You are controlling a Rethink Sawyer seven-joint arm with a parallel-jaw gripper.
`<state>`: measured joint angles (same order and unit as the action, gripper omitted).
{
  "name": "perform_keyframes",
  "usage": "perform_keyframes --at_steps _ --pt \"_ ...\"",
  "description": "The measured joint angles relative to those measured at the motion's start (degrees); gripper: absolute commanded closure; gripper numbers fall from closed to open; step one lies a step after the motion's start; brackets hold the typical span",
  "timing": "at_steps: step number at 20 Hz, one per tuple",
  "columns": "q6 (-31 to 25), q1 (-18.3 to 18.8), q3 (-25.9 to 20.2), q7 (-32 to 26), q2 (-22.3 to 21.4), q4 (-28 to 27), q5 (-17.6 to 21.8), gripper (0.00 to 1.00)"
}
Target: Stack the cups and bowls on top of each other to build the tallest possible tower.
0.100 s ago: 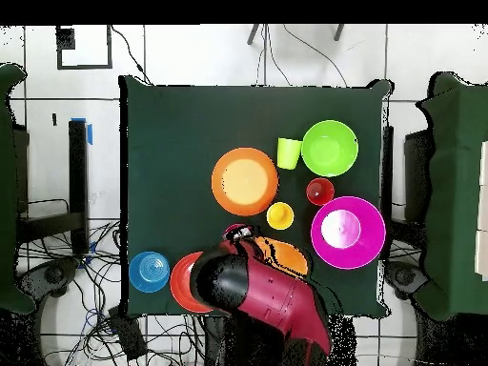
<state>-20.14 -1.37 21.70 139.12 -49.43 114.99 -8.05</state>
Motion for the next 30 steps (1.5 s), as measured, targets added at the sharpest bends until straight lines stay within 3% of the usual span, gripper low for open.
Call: perform_keyframes --at_steps 30 --pt "0.0 -1.9 -0.6 0.0 3.4 -2.0 0.0 1.00"
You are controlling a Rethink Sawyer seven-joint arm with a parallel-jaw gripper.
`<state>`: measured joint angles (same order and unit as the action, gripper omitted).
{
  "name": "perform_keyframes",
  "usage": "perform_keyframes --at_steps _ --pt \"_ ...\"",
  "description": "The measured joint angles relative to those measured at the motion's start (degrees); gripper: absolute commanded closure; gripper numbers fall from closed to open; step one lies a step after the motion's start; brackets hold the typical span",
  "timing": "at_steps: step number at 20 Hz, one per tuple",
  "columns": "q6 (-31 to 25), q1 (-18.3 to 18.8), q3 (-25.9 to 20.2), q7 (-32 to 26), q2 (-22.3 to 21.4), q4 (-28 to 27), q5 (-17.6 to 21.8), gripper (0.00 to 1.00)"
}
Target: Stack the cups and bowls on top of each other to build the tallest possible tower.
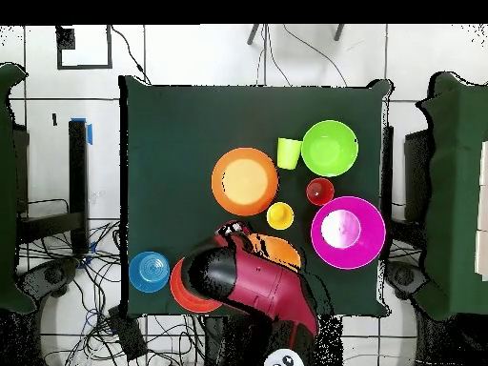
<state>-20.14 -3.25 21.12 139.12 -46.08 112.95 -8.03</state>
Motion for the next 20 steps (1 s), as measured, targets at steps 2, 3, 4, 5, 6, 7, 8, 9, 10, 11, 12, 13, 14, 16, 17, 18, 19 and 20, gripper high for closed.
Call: perform_keyframes --at_steps 2,3,4,5,6,7,8,9,10,11,12,13,14,16,17,18,19,20 --pt "0.0 -0.1 -0.1 0.0 0.3 -0.3 0.0 1.00" --pt "0.0 -0.1 -0.1 0.0 0.4 -0.4 0.0 1.00" --pt "0.0 -0.1 -0.2 0.0 0.6 -0.7 0.0 1.00" --pt "0.0 -0.1 -0.2 0.0 0.7 -0.9 0.0 1.00" --pt "0.0 -0.1 -0.3 0.0 0.8 -1.0 0.0 1.00" --pt "0.0 -0.1 -0.4 0.0 1.1 -1.3 0.0 1.00" --pt "0.0 -0.1 -0.4 0.0 1.2 -1.4 0.0 1.00" --pt "0.0 -0.2 -0.5 0.0 1.2 -1.5 0.0 1.00" --pt "0.0 -0.2 -0.5 0.0 1.2 -1.7 0.0 1.00" --pt "0.0 -0.3 -0.6 0.0 1.2 -1.8 0.0 1.00" --pt "0.0 -0.3 -0.7 0.0 1.2 -2.0 0.0 1.00" --pt "0.0 -0.3 -0.7 0.0 1.2 -2.1 0.0 1.00" --pt "0.0 -0.4 -0.8 0.0 1.2 -2.2 0.0 1.00" --pt "0.0 -0.4 -0.9 0.0 1.2 -2.6 0.0 1.00" --pt "0.0 -0.4 -0.9 0.0 1.2 -2.8 0.0 1.00" --pt "0.0 -0.5 -1.0 0.0 1.2 -2.9 0.0 1.00" --pt "0.0 -0.5 -1.1 0.0 1.2 -3.1 0.0 1.00" --pt "0.0 -0.6 -1.1 0.0 1.2 -3.3 0.0 1.00"
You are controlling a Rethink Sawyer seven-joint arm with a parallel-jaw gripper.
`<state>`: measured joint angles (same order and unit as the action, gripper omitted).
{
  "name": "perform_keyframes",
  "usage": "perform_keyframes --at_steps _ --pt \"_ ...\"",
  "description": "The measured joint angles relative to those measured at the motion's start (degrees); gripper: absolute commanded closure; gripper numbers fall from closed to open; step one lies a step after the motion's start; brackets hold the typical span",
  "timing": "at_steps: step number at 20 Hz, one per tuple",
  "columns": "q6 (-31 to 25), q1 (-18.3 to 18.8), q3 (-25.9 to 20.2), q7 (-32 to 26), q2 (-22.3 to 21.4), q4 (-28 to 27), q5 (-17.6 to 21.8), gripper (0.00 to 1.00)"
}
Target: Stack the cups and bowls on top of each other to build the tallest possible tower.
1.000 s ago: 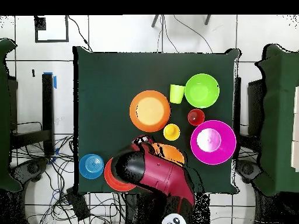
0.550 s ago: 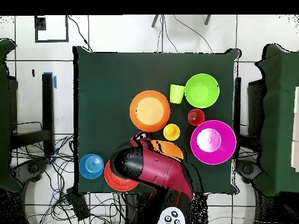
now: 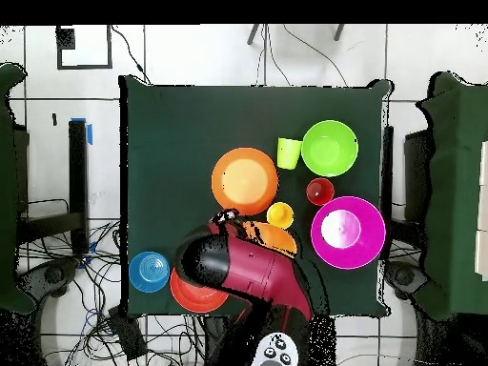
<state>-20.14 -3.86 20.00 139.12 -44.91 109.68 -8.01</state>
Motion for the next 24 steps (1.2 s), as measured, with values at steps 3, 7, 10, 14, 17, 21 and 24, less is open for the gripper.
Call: perform_keyframes --at_steps 3,7,10,14,17,21,24 --pt "0.0 -0.3 -0.2 0.0 0.2 -0.6 0.0 1.00" --pt "0.0 -0.4 -0.5 0.0 1.0 -1.8 0.0 1.00" --pt "0.0 -0.5 -1.2 0.0 2.3 -3.0 0.0 1.00" --pt "0.0 -0.5 -1.8 0.0 3.3 -4.0 0.0 1.00" --pt "0.0 -0.5 -2.2 0.0 4.5 -5.1 0.2 1.00" --pt "0.0 -0.5 -2.4 0.0 5.7 -6.1 0.8 1.00" --pt "0.0 -0.5 -2.5 0.0 6.4 -6.7 1.1 1.00"
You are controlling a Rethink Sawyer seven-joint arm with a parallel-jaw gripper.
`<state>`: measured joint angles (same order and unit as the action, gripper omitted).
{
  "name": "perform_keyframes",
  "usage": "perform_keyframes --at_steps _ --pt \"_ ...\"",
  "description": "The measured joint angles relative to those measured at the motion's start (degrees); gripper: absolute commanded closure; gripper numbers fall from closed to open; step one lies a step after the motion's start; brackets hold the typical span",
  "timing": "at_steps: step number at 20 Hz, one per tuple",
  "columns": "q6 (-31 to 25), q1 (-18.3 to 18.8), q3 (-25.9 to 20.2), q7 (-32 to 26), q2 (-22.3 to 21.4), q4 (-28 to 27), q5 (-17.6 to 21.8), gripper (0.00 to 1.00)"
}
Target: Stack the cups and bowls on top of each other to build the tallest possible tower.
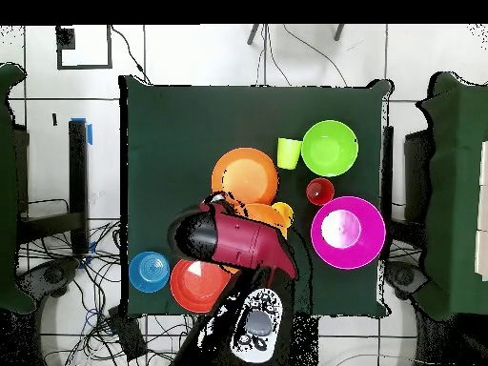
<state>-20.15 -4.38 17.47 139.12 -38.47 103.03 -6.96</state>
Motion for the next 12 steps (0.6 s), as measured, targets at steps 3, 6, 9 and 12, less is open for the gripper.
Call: perform_keyframes --at_steps 3,6,9,12 --pt "0.0 0.0 -0.2 0.0 0.7 -0.4 0.1 1.00" --pt "0.0 0.0 -0.4 0.0 1.1 -0.6 0.1 1.00" --pt "0.0 0.0 -0.7 0.0 1.4 -1.1 0.1 1.00" --pt "0.0 0.0 -1.0 0.0 1.6 -1.8 0.1 1.00"
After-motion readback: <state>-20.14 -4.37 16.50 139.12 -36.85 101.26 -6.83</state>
